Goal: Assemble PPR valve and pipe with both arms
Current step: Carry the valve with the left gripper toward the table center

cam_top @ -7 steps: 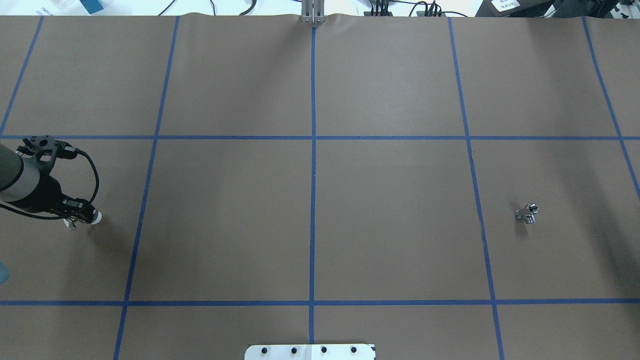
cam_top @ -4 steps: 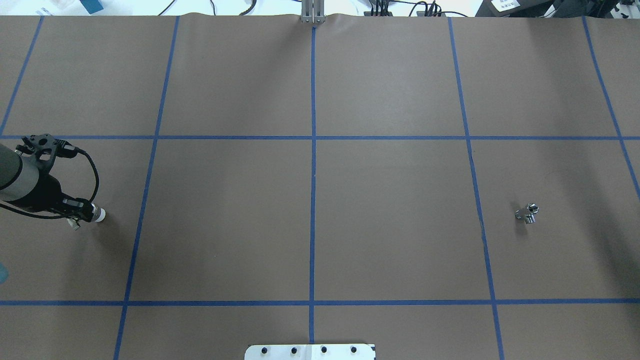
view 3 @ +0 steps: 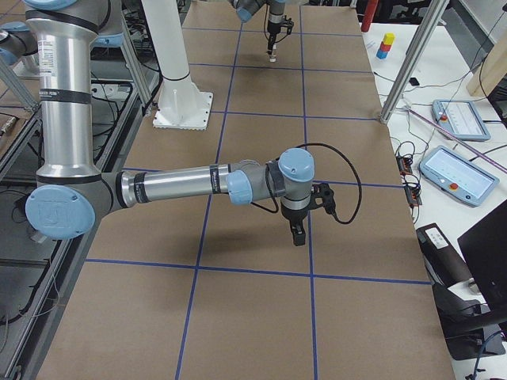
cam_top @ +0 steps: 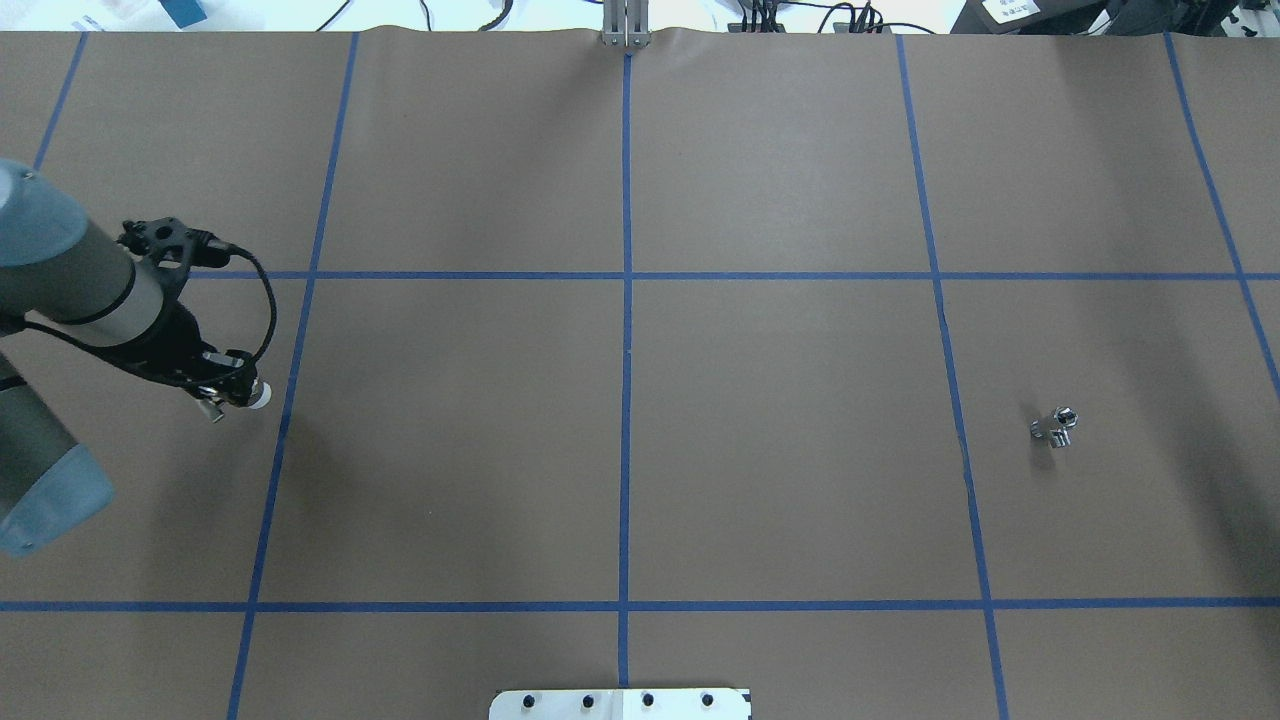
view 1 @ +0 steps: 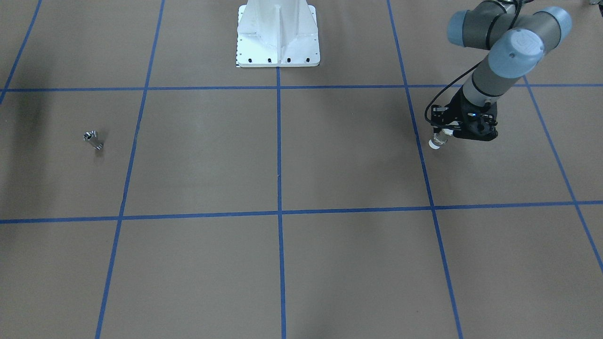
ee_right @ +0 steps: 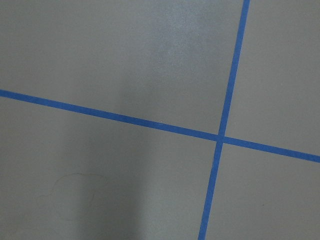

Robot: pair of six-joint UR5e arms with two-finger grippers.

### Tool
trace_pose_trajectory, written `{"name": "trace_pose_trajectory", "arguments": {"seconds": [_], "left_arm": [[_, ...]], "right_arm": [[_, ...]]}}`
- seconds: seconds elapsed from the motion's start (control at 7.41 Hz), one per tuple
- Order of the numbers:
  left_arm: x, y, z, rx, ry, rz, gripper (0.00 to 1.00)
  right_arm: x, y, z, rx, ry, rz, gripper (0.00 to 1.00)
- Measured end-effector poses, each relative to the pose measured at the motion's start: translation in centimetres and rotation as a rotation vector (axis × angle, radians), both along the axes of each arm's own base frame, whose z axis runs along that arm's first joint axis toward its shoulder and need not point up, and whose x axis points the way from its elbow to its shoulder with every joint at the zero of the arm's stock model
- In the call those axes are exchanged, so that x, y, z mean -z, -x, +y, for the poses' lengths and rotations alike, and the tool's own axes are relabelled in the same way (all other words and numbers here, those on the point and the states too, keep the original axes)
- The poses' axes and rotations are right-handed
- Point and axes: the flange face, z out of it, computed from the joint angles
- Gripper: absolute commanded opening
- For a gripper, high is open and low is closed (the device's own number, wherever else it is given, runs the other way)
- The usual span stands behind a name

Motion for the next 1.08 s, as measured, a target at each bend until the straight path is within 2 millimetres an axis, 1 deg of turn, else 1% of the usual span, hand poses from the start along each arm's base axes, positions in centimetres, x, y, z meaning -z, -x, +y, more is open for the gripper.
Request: {"name": "trace_pose_trajectory", "arguments": {"seconds": [0.27, 0.4, 0.67, 0.81, 0.94, 1.08], "left_arm": [[6.9, -2.9, -2.5, 0.024, 0.03, -0.007, 0.0], [10.2, -5.2, -3.4, 0.053, 0.057, 0.004, 0.0], [15.6, -10.6, -4.9, 0.105, 0.12, 0.019, 0.0], [18.1, -13.4, -6.1, 0.128, 0.15, 0.021, 0.0], [20.8, -16.5, -7.2, 0.147, 0.177, 0.017, 0.0], [23.4, -19.5, -7.8, 0.161, 0.195, 0.007, 0.0]], "right_arm": [[0.0, 0.0, 0.0, 0.0, 0.0, 0.0, 1.0], [0.0, 0.0, 0.0, 0.0, 0.0, 0.0, 1.0], [-0.1, 0.0, 0.0, 0.0, 0.001, 0.0, 1.0], [0.0, 0.0, 0.0, -0.001, 0.001, 0.0, 1.0], [0.0, 0.0, 0.0, -0.001, 0.001, 0.0, 1.0], [0.0, 0.0, 0.0, -0.001, 0.001, 0.0, 1.0]]}}
